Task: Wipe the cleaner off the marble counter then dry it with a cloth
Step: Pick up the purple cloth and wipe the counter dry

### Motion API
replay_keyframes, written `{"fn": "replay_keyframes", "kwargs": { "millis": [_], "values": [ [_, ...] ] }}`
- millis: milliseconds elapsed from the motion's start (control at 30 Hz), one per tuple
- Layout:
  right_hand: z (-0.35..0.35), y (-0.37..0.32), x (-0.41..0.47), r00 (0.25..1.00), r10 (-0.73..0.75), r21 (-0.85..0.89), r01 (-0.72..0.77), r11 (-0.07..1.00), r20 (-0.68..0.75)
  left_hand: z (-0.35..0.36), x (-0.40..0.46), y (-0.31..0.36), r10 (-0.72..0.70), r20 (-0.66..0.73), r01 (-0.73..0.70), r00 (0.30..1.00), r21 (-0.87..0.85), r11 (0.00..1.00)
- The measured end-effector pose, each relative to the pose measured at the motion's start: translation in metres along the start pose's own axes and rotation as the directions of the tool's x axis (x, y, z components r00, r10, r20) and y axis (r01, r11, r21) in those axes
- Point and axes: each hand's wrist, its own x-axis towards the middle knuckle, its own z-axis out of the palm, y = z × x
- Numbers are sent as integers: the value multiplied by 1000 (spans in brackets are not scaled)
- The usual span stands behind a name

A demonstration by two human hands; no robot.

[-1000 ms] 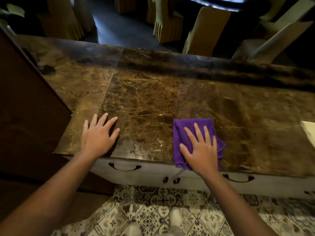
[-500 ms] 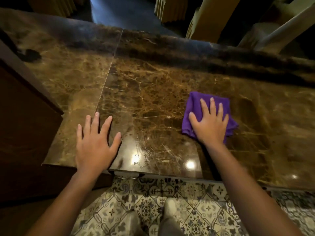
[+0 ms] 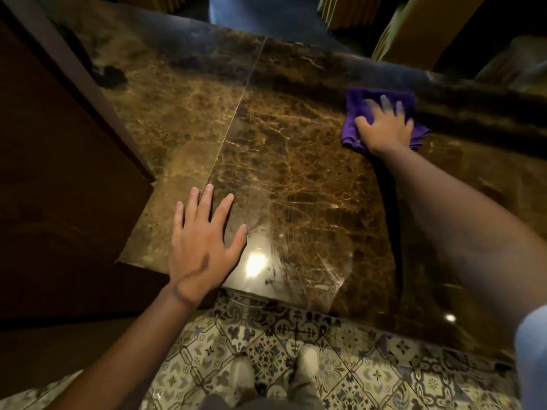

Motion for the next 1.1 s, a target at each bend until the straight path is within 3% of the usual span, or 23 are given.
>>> {"fn": "replay_keyframes", "kwargs": {
  "millis": [167,333,600,800,1100],
  "values": [
    [16,-14,-96,989,-128,6,128,992,69,-1,-6,-4,-23,35,23,999,13,1000],
    [25,-6,-224,987,-163,-55,163,985,12,-10,-10,-3,15,76,-15,997,-1,1000],
    [46,6,-363,995,-71,-34,69,997,-65,-6,-13,-14,71,147,-76,987,28,997],
    [51,-5,-332,994,-18,-64,12,998,-106,-5,-14,-11,70,96,-73,993,32,997],
    [24,-6,-156,997,41,-42,-44,998,-70,-3,-12,-7,52,39,-52,998,19,998]
  ]
}}
